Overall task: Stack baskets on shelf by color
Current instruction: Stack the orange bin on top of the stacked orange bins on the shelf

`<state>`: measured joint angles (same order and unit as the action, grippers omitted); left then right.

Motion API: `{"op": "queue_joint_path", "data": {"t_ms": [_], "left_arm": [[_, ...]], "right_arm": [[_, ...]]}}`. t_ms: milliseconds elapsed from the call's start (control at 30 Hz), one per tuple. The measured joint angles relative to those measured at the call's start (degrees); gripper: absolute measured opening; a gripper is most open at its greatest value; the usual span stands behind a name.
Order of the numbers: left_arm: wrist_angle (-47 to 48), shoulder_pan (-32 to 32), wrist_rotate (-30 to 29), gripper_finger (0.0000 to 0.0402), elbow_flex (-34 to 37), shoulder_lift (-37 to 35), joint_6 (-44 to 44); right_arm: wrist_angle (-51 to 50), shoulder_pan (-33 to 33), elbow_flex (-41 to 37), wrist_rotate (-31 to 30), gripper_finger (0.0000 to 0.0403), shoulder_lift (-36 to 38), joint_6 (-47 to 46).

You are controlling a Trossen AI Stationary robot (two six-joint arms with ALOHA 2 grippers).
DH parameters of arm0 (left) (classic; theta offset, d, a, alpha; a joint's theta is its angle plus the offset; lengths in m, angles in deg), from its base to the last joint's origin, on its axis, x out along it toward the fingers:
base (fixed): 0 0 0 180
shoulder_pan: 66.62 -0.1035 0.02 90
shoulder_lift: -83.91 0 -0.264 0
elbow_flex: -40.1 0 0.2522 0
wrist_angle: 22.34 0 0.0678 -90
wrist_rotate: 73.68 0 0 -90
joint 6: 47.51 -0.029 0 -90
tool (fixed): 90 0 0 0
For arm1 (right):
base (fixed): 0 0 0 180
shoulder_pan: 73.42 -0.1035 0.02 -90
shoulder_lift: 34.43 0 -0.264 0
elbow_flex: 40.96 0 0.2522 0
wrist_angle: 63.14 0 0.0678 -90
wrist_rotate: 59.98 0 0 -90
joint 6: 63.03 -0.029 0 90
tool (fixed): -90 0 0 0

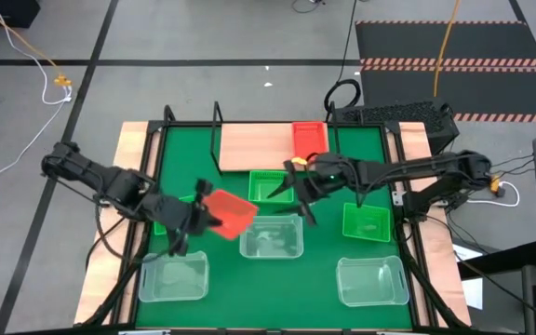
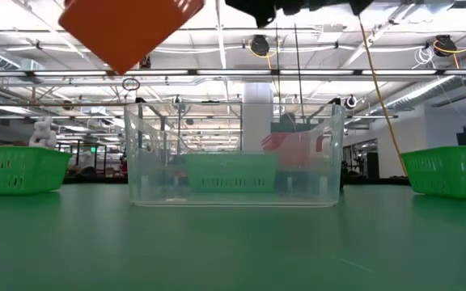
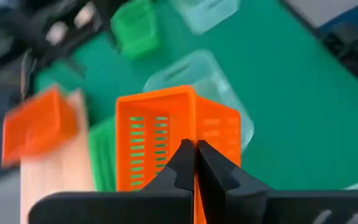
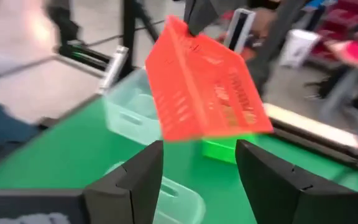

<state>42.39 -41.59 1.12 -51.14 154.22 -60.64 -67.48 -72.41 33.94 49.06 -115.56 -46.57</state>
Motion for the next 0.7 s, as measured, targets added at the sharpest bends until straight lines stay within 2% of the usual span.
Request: {"op": "queue_joint_path", "data": {"t_ms": [100, 233, 400, 700], "left_arm": [[-2.3, 0.8, 0.0, 0.0004, 0.0, 2.8, -4.5], [-4.9, 0.3, 0.0, 0.0002, 0.0, 6.6, -8.0], [-9.0, -0.8, 0.0, 0.0004, 0.0, 10.0, -13.0], [-11.7, -3.5, 0.2, 0.0005, 0.0, 10.8, -16.6]], "right_arm": [[-4.8, 0.0, 3.9, 5.9, 0.0209, -0.8, -0.8], [-5.0, 0.0, 6.2, 12.5, 0.0226, -1.3, -2.4], [-4.7, 0.0, 6.3, 12.7, 0.0239, -1.9, -2.3], [-5.3, -0.4, 6.2, 12.7, 0.0238, -7.0, -2.9]]}}
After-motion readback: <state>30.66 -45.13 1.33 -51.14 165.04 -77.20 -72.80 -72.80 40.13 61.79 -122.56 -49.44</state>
